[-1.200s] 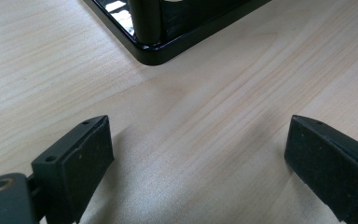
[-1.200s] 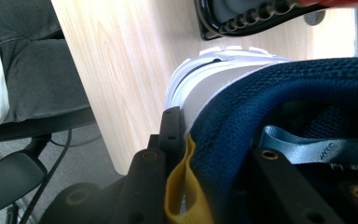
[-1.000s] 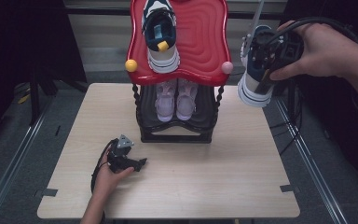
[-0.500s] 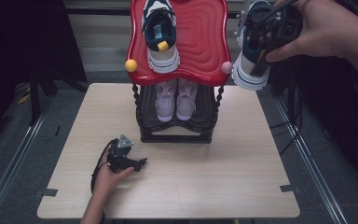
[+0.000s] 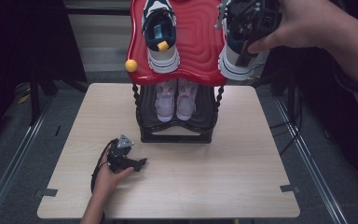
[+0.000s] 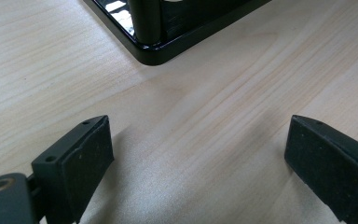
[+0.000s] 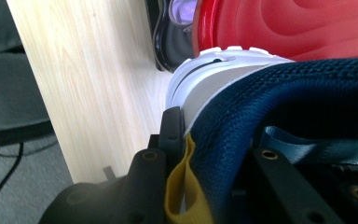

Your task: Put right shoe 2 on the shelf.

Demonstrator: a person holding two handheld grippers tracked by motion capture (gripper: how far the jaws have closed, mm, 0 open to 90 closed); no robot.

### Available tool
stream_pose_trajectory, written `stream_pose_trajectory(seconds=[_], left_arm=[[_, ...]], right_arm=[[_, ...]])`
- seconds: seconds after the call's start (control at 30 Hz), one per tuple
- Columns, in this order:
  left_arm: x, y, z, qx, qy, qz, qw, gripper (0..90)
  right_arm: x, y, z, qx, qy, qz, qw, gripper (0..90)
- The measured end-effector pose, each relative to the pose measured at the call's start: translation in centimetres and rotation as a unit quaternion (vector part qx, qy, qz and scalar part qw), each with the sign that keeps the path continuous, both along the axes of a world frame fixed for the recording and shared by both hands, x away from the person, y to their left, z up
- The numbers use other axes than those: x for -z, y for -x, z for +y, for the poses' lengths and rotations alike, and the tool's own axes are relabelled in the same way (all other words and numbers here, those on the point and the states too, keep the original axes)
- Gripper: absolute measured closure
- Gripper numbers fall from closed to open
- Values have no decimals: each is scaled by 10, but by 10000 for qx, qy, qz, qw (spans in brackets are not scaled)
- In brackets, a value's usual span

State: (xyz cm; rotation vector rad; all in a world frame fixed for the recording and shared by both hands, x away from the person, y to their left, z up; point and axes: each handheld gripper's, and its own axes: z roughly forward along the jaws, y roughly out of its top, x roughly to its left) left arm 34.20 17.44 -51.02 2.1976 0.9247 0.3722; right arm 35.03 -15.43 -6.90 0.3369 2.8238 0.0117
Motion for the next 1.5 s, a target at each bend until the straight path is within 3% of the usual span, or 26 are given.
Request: stream_pose_trajectory(seconds=[0.9,1.5], left_arm=[[0,0,0,-4,-14,-12,10000,72],[0,0,0,-5,-16,-14,10000,72]], right_arm=[[13,-29,46,-505,21,-327,9982,741],[35,-61,61,-669,61,-316,9972,740]])
